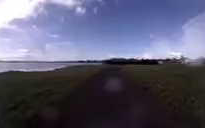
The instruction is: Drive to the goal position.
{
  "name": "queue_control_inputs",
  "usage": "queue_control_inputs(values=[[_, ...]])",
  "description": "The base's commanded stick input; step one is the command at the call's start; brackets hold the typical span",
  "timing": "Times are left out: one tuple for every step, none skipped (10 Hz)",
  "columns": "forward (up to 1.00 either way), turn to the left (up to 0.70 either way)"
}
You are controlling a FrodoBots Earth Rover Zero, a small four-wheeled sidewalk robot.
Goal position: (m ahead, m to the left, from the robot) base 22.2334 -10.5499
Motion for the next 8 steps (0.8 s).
queue_control_inputs(values=[[0.7, 0.0], [0.7, 0.0], [0.7, 0.0], [0.7, 0.0], [0.7, 0.0], [0.7, 0.0], [0.7, 0.0], [0.7, 0.0]])
